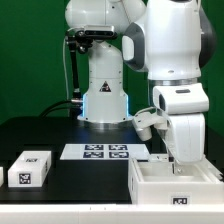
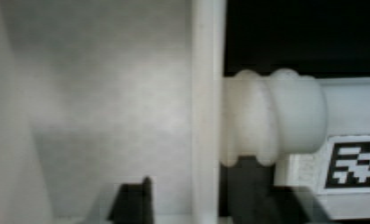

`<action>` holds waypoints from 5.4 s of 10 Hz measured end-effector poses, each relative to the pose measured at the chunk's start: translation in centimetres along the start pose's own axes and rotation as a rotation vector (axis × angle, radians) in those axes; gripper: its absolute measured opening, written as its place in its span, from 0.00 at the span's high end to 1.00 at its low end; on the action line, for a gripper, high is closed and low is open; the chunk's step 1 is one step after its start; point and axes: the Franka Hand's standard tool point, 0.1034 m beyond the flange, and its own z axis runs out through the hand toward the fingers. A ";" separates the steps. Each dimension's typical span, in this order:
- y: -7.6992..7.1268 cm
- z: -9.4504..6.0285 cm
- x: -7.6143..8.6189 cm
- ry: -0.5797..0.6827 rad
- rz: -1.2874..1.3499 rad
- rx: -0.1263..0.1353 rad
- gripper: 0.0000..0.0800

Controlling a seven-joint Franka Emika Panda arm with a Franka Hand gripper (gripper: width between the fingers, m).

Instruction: Assemble cabinet

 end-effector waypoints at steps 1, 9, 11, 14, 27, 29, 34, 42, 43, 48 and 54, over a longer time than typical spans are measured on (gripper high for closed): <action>0.0 0.0 0.0 0.000 0.000 0.000 0.37; 0.0 -0.1 -0.1 -0.001 0.000 -0.001 0.19; -0.3 -3.3 -0.1 -0.020 -0.011 -0.027 0.19; -1.8 -6.0 1.7 -0.027 0.025 -0.055 0.19; -9.0 0.1 6.6 0.045 0.056 -0.025 0.19; -8.0 0.2 6.9 0.052 0.061 -0.031 0.19; -8.3 1.4 6.9 0.063 0.068 -0.020 0.39; -8.4 1.4 6.8 0.063 0.069 -0.018 0.93; -8.4 1.4 6.8 0.063 0.069 -0.018 0.93; -9.1 -3.7 4.6 -0.013 0.029 -0.033 0.92; -7.6 -5.0 1.6 -0.029 0.059 -0.047 0.92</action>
Offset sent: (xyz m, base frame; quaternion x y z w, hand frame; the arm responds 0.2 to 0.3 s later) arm 0.0000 0.0000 0.0000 0.0000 0.0000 0.0000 1.0000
